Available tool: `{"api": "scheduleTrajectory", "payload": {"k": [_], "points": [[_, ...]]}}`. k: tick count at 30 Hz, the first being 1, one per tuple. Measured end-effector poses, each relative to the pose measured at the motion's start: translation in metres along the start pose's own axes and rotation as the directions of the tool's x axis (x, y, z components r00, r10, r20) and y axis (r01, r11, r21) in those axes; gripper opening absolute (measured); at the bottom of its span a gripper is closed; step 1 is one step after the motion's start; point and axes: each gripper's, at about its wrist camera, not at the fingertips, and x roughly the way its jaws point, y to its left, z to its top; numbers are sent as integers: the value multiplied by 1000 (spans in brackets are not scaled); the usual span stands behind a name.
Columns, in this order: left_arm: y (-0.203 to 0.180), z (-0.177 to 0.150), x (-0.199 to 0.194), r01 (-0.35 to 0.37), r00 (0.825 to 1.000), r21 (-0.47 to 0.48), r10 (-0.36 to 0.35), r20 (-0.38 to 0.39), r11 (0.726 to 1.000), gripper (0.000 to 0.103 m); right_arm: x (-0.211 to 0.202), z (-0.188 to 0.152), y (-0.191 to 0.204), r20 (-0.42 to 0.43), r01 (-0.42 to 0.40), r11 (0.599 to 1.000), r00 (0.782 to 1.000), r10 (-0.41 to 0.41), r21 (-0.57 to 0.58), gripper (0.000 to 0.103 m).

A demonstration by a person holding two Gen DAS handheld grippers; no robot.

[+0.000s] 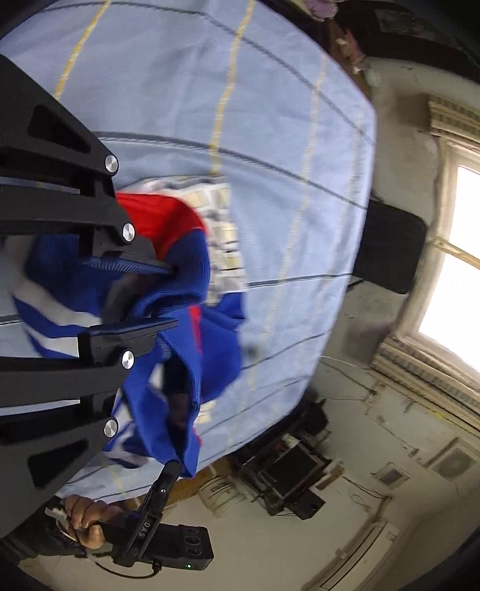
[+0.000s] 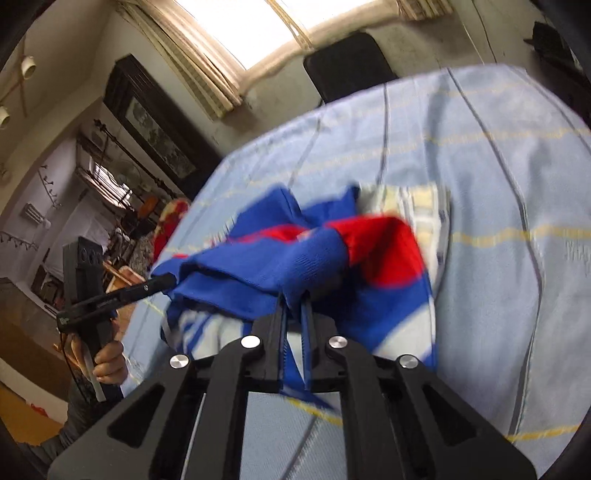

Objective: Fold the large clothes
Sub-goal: 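Lift the hem with both grippers and fold it toward the hood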

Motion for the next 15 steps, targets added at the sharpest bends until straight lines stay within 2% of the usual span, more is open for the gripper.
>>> {"api": "scheduleTrajectory", "payload": {"k": [3, 4, 5, 6, 7, 10, 15], "points": [[-13, 7, 14, -119, 991, 73, 114, 73, 990, 27, 5, 32, 4, 61, -9, 1000, 998, 10, -10, 5], [-16, 5, 24, -176, 982, 97, 168, 86, 980, 43, 14, 44, 2, 80, 10, 1000, 997, -9, -12, 6], [-16, 2, 35, -232, 970, 100, 224, 91, 967, 68, 23, 51, 0, 89, 27, 1000, 996, -26, -10, 6], [-13, -2, 42, -266, 962, 84, 259, 90, 960, 76, 32, 57, -4, 97, 41, 999, 994, -41, -4, 7], [-8, -5, 48, -275, 959, 64, 269, 83, 959, 80, 45, 63, -10, 105, 62, 998, 992, -63, 11, 9], [16, -11, 62, -232, 972, -5, 232, 32, 973, 82, 74, 66, -33, 101, 99, 992, 989, -107, 77, 21], [25, -9, 54, -205, 979, -44, 205, -5, 978, 78, 86, 61, -49, 67, 88, 987, 993, -97, 132, 22]]}}
